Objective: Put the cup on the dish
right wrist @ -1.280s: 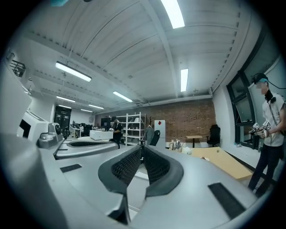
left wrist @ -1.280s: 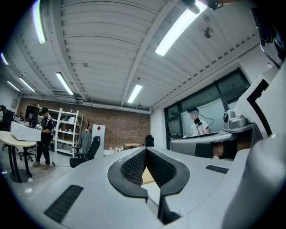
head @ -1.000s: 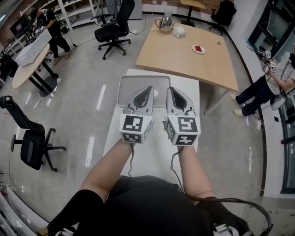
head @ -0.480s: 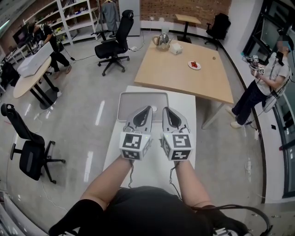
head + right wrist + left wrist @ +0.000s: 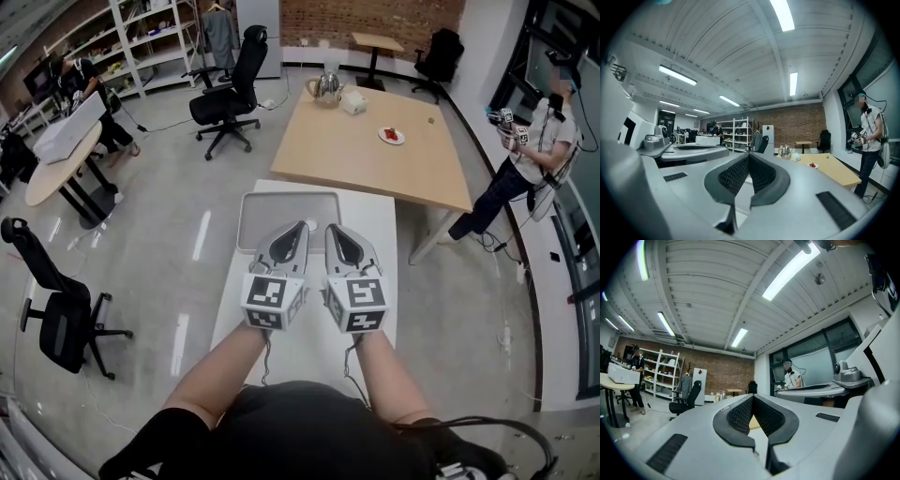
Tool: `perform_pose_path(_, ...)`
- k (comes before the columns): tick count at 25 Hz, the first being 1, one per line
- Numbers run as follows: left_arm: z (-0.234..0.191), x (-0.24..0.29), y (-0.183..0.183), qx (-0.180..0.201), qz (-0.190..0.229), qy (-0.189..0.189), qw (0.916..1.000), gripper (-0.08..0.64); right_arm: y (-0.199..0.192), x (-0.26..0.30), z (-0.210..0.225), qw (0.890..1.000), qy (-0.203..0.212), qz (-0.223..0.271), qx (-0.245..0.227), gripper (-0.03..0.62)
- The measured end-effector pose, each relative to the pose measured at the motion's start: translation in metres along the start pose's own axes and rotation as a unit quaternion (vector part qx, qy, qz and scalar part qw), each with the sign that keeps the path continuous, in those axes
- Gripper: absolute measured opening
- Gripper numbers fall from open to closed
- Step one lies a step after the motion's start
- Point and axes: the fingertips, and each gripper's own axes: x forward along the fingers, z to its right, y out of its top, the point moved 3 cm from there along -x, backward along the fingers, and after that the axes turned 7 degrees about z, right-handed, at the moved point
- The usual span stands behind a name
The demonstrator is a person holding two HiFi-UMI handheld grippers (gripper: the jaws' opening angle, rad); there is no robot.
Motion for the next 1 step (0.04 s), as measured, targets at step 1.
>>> perform_pose_path(1,0.0002,-0.0002,0.0001,0.0,0.0,-0.001,1.0,0.005,0.0004,-0.0001,-0.0006,1.0,0.001,0.001,0.0,0.012)
